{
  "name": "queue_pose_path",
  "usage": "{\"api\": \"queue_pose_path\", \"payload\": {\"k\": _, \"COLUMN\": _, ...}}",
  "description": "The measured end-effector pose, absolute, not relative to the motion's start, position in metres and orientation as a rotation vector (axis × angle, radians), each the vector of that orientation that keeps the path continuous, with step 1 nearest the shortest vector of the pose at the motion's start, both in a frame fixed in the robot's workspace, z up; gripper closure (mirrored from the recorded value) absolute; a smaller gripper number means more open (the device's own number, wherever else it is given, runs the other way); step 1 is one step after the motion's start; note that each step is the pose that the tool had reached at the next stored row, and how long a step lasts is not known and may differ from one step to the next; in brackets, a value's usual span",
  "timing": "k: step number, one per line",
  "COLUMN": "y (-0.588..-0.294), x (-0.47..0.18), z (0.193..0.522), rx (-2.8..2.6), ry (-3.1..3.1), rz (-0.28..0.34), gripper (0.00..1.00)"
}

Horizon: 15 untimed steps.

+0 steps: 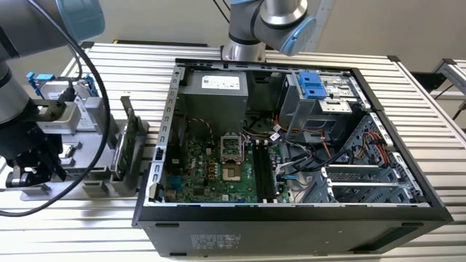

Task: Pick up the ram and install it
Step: 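Pick up the ram and move it above insertion slot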

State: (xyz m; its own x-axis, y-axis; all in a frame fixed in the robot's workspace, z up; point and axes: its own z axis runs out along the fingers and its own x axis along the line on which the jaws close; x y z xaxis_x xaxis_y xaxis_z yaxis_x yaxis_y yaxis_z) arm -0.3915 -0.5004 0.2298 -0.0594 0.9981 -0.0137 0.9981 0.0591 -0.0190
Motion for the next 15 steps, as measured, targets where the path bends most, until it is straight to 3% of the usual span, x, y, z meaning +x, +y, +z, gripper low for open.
{"api": "queue_pose_path", "payload": {"k": 15, "y": -0.5004, "x": -0.3915, "z": 0.2388, "rx": -2.152, "ry": -2.284, "rz": 0.036, "gripper": 1.00}}
